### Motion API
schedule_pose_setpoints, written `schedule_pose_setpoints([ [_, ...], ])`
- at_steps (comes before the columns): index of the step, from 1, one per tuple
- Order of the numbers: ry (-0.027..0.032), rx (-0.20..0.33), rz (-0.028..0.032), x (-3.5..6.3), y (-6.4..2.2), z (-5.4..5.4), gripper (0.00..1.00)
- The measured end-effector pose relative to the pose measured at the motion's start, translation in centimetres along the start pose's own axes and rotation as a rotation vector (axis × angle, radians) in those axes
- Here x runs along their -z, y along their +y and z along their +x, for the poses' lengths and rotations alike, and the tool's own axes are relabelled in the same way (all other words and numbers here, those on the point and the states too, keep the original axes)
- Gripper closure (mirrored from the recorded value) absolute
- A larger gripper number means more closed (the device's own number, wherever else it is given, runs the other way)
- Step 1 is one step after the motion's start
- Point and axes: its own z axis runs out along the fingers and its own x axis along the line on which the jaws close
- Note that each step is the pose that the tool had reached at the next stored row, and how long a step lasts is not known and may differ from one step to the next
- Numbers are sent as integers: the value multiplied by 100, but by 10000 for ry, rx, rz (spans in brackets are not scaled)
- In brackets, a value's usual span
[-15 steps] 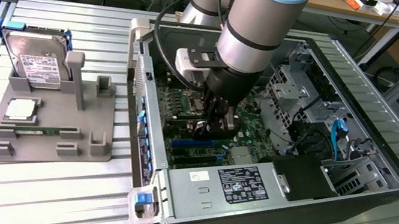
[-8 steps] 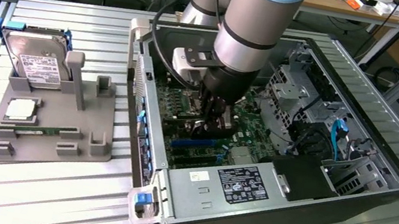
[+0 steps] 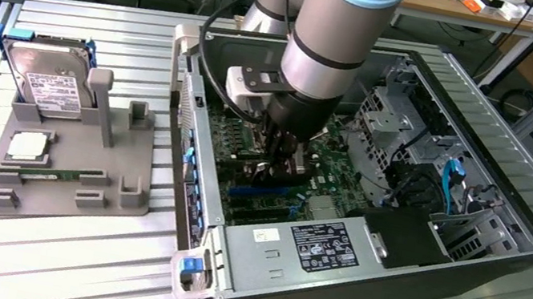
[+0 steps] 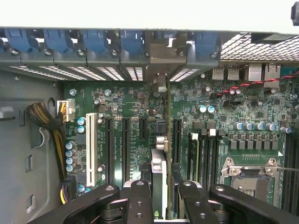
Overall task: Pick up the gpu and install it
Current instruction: 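Insert the gpu into the slot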
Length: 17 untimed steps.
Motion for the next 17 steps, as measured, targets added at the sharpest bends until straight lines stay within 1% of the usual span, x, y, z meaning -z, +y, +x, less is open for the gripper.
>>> schedule_pose_setpoints([
  [6,1,0,-1,-37,0,0,73],
  [17,1,0,0,-43,0,1,73],
])
